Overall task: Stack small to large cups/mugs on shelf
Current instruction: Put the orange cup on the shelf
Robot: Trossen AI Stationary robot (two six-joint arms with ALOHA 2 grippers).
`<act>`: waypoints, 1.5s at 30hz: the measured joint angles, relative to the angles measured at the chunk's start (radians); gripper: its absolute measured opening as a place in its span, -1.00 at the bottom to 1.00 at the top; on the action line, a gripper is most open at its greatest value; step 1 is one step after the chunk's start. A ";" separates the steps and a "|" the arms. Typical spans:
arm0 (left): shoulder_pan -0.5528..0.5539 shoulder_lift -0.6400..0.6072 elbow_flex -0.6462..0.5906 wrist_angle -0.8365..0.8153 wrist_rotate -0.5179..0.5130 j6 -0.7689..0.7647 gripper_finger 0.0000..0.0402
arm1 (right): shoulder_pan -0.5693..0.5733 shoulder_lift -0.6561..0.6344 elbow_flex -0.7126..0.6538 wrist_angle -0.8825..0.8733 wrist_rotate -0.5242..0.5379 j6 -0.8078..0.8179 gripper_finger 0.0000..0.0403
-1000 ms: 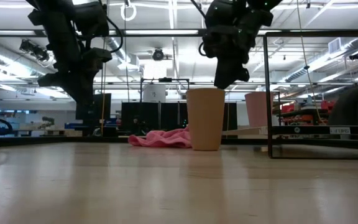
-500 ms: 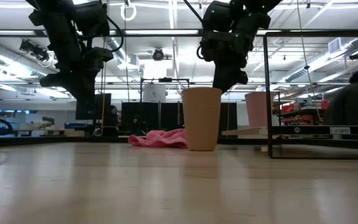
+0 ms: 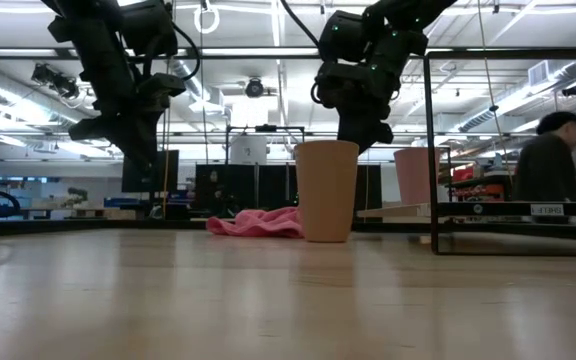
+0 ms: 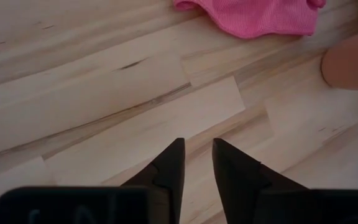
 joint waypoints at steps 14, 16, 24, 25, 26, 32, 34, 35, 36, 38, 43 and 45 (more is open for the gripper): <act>0.000 0.000 0.000 0.008 0.000 0.000 -0.59 | 0.000 0.035 0.000 -0.003 0.000 0.001 -0.74; 0.000 0.000 0.000 0.010 0.000 0.000 -0.60 | 0.000 0.034 0.000 -0.003 0.000 0.001 -0.82; 0.000 0.000 0.000 0.010 0.000 0.000 -0.60 | -0.001 0.033 0.000 -0.003 0.001 -0.001 -0.94; 0.000 0.000 0.000 0.010 0.000 0.000 -0.61 | -0.001 0.033 0.000 -0.002 0.001 -0.005 -0.94; 0.000 0.000 0.000 0.010 0.000 0.000 -0.61 | -0.001 0.033 0.002 -0.006 0.001 -0.010 -0.96; 0.000 0.000 0.000 0.013 0.000 0.000 -0.63 | 0.000 0.033 0.143 -0.173 0.016 -0.083 -0.97; 0.000 0.000 0.000 0.015 0.000 0.000 -0.63 | 0.000 0.033 0.225 -0.254 0.045 -0.125 -0.98; 0.000 0.000 0.000 0.015 0.000 0.000 -0.62 | -0.001 0.032 0.268 -0.285 0.061 -0.143 -0.98; 0.000 0.000 0.000 0.015 0.000 0.001 -0.62 | -0.001 0.032 0.313 -0.323 0.080 -0.159 -0.98; 0.000 0.000 0.000 0.015 0.000 0.001 -0.61 | -0.001 0.032 0.400 -0.413 0.115 -0.192 -0.98; 0.000 0.000 0.000 0.015 0.000 0.002 -0.62 | -0.023 0.031 0.592 -0.646 0.201 -0.244 -0.98; 0.000 0.000 0.000 0.016 0.000 0.003 -0.63 | -0.039 0.031 0.641 -0.730 0.225 -0.247 -0.98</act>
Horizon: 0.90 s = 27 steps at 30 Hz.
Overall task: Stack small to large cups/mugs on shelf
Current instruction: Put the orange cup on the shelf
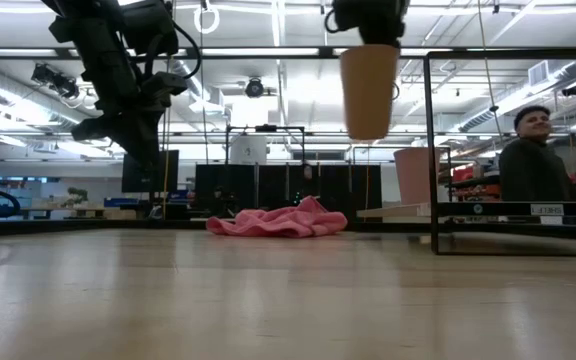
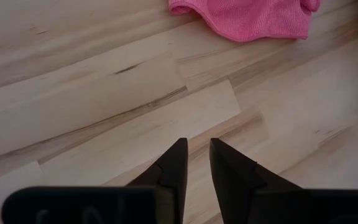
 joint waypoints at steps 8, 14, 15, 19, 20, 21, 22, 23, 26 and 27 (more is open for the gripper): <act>0.000 0.000 0.001 0.051 0.000 0.009 -0.62 | -0.061 -0.095 -0.054 -0.089 0.011 0.026 -0.98; 0.000 0.000 0.001 0.080 0.000 0.010 -0.62 | -0.111 -0.296 -0.305 -0.008 0.007 0.061 -0.98; 0.000 0.000 0.001 0.084 0.000 0.010 -0.63 | -0.123 -0.330 -0.352 0.029 0.004 0.063 -0.98; 0.000 0.000 0.001 0.093 0.000 0.009 -0.66 | -0.167 -0.409 -0.502 0.149 -0.026 0.082 -0.98; 0.000 0.000 0.001 0.096 0.000 0.009 -0.67 | -0.176 -0.413 -0.531 0.155 -0.034 0.082 -0.98; 0.000 0.000 0.001 0.098 0.000 0.009 -0.67 | -0.184 -0.413 -0.555 0.151 -0.035 0.080 -0.98; 0.000 0.000 0.001 0.100 0.000 0.009 -0.67 | -0.189 -0.412 -0.578 0.151 -0.037 0.077 -0.98; 0.000 0.000 0.001 0.100 0.000 0.009 -0.67 | -0.192 -0.412 -0.599 0.153 -0.042 0.072 -0.98; 0.000 0.000 0.001 0.100 0.000 0.008 -0.65 | -0.193 -0.412 -0.644 0.168 -0.061 0.058 -0.98; 0.000 0.000 0.001 0.100 0.000 0.008 -0.65 | -0.193 -0.412 -0.655 0.177 -0.070 0.056 -0.98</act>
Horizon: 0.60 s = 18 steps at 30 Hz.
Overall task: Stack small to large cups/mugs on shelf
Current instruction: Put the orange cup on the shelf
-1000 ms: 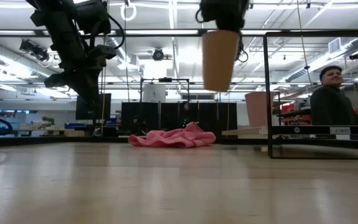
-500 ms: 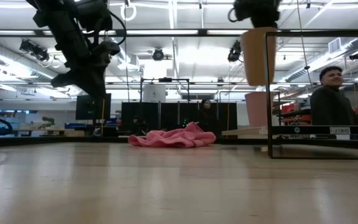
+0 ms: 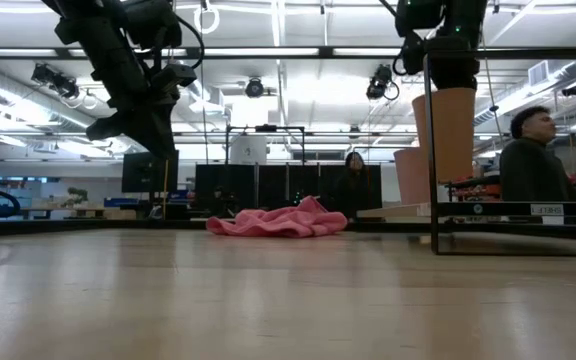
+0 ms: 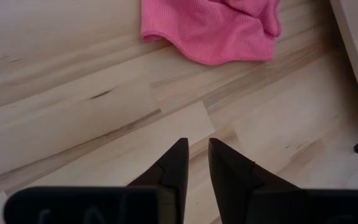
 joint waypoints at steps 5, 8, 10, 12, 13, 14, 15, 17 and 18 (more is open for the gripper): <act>0.000 0.000 0.000 0.000 0.000 -0.001 -0.65 | 0.009 0.000 -0.048 0.053 -0.008 -0.003 -0.98; 0.000 0.000 0.000 0.000 0.000 -0.003 -0.67 | 0.008 0.000 -0.070 0.073 -0.008 -0.004 -0.98; 0.000 0.000 0.000 0.000 0.000 -0.006 -0.68 | 0.008 -0.001 -0.084 0.087 -0.010 -0.004 -0.98; 0.000 0.000 0.000 0.000 0.000 -0.006 -0.69 | 0.008 -0.005 -0.104 0.115 -0.026 -0.009 -0.98; 0.000 0.000 0.000 0.000 0.000 -0.006 -0.69 | 0.008 -0.005 -0.114 0.130 -0.035 -0.008 -0.98; 0.000 0.000 0.000 0.000 0.000 -0.006 -0.69 | 0.008 -0.004 -0.124 0.136 -0.039 -0.009 -0.98; 0.000 0.000 0.000 0.000 0.000 -0.006 -0.69 | 0.008 -0.003 -0.129 0.132 -0.039 -0.011 -0.98; 0.000 0.000 0.000 0.000 0.000 -0.006 -0.68 | 0.008 -0.004 -0.135 0.133 -0.039 -0.012 -0.98; 0.000 0.000 0.000 0.000 0.000 -0.006 -0.68 | 0.008 -0.004 -0.136 0.134 -0.039 -0.012 -0.98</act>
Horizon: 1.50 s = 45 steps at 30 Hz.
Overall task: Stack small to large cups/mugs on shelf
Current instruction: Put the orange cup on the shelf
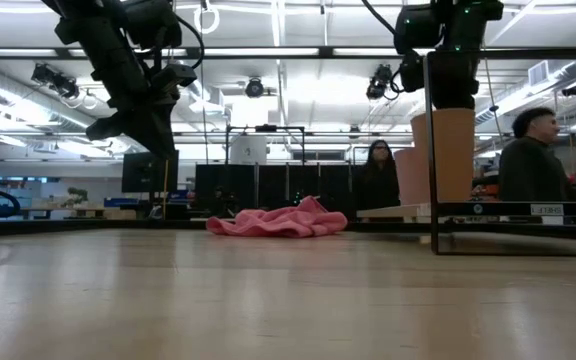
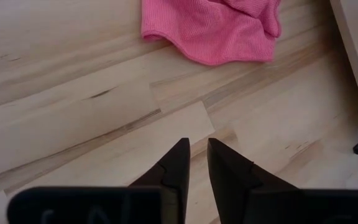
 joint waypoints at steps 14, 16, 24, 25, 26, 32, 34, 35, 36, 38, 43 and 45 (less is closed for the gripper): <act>0.000 0.000 0.000 0.000 0.000 0.003 -0.71 | 0.000 0.000 0.000 -0.002 0.001 -0.010 -0.98; 0.000 0.000 0.000 0.000 0.000 0.003 -0.70 | 0.000 0.000 -0.001 -0.002 0.005 -0.010 -0.98; 0.000 0.000 0.000 0.000 0.000 0.002 -0.70 | 0.000 0.000 0.000 -0.002 0.007 -0.016 -0.98; 0.000 0.000 0.000 0.000 0.000 0.002 -0.70 | 0.000 0.000 0.000 -0.003 0.007 -0.016 -0.98; 0.000 0.000 0.000 0.000 0.000 0.002 -0.71 | 0.001 0.000 -0.001 -0.003 0.007 -0.016 -0.98; 0.000 0.000 0.000 0.000 0.000 0.002 -0.71 | 0.001 0.000 0.000 -0.003 0.004 -0.012 -0.95; 0.000 0.000 0.000 0.000 0.000 0.002 -0.70 | 0.001 0.000 -0.001 -0.003 0.004 -0.011 -0.92; 0.000 0.000 0.000 0.000 0.000 0.002 -0.69 | 0.001 0.000 -0.001 -0.003 0.004 -0.011 -0.91; 0.000 0.000 0.000 0.000 0.000 0.002 -0.68 | 0.001 0.000 0.000 -0.003 0.004 -0.011 -0.90; 0.000 0.000 0.000 0.000 0.000 0.002 -0.68 | 0.001 0.000 0.000 -0.004 0.000 -0.011 -0.88; 0.000 0.000 0.000 0.000 0.000 0.002 -0.72 | 0.001 0.000 -0.041 -0.001 -0.022 -0.009 -0.87; 0.000 0.000 0.000 0.000 0.000 0.002 -0.72 | 0.001 -0.003 -0.065 0.008 -0.021 -0.009 -0.87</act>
